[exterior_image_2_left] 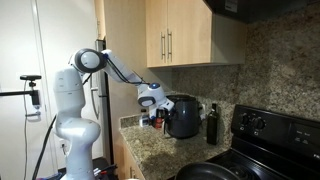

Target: Turn on the coffee maker

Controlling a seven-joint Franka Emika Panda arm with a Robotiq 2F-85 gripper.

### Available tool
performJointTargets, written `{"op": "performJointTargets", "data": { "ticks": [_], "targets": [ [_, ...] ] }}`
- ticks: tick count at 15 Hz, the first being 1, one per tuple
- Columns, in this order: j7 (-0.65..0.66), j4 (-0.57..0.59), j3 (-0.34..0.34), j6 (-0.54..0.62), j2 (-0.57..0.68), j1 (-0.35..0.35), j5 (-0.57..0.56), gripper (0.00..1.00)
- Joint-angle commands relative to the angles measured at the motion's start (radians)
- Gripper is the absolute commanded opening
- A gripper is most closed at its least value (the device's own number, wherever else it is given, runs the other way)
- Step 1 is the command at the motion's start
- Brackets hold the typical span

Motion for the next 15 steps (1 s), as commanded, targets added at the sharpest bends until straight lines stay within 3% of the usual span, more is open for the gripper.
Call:
{"op": "performJointTargets", "data": {
  "ticks": [1, 15],
  "targets": [
    [0.000, 0.000, 0.000, 0.000, -0.001, 0.001, 0.000, 1.00],
    [-0.006, 0.004, 0.000, 0.016, -0.004, 0.005, 0.006, 1.00]
  ]
}}
